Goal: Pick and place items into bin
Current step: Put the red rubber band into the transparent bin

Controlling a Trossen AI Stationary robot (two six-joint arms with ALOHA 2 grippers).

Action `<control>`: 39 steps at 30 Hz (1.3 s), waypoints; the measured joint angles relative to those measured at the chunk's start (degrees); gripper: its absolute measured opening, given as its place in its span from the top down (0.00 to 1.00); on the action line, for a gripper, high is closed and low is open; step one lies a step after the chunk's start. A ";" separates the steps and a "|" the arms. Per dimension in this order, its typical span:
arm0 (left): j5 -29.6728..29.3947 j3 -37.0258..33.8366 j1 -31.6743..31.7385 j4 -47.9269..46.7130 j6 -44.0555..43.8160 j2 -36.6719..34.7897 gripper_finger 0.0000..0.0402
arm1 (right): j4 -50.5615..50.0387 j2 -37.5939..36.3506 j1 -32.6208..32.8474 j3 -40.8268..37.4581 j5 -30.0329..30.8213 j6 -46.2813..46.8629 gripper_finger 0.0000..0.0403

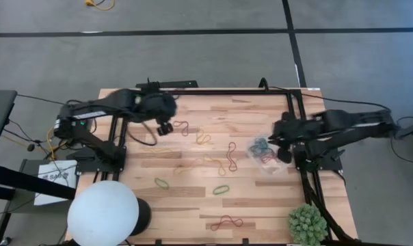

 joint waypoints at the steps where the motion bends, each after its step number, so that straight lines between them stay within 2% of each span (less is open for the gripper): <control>1: -0.42 0.00 0.05 0.24 0.00 -1.46 0.67 | 3.13 -2.80 0.26 -1.24 0.06 -1.20 0.85; 5: 4.25 -0.85 1.02 4.27 1.23 -5.79 0.67 | 16.46 -14.25 1.75 -9.82 0.01 -5.52 0.85; 7: 8.23 -4.96 1.45 10.31 4.37 -8.35 0.67 | 22.60 -19.54 2.55 -14.94 0.01 -5.82 0.85; 10: 17.68 -15.55 3.03 23.10 9.66 -12.03 0.67 | 29.37 -26.06 3.50 -23.68 0.01 -5.83 0.85; 12: 24.18 -23.71 4.38 32.83 10.00 -13.85 0.67 | 33.57 -29.54 4.02 -29.02 -0.01 -5.83 0.85; 14: 27.53 -32.16 5.36 44.44 8.86 -14.75 0.67 | 37.93 -32.11 4.31 -33.79 -0.02 -5.81 0.85; 17: 27.26 -43.61 6.18 63.78 4.88 -13.34 0.67 | 43.57 -34.41 4.24 -39.75 -0.01 -5.79 0.85; 19: 24.48 -49.76 6.83 75.79 2.77 -10.35 0.67 | 47.74 -34.96 4.22 -42.89 -0.02 -5.81 0.85; 21: 21.50 -53.32 7.59 82.78 -1.71 -6.58 0.67 | 50.57 -35.16 4.20 -45.59 0.01 -5.81 0.85; 23: 20.36 -54.55 8.55 84.71 -6.27 -2.87 0.67 | 52.58 -35.03 4.20 -47.66 0.01 -5.81 0.85; 33: 16.10 -52.87 11.39 85.66 -13.20 14.22 0.67 | 58.34 -35.11 4.20 -50.17 1.27 -7.19 0.85; 39: 13.91 -50.66 11.91 81.14 -16.75 17.93 0.67 | 58.52 -35.07 4.24 -50.82 1.28 -7.36 0.85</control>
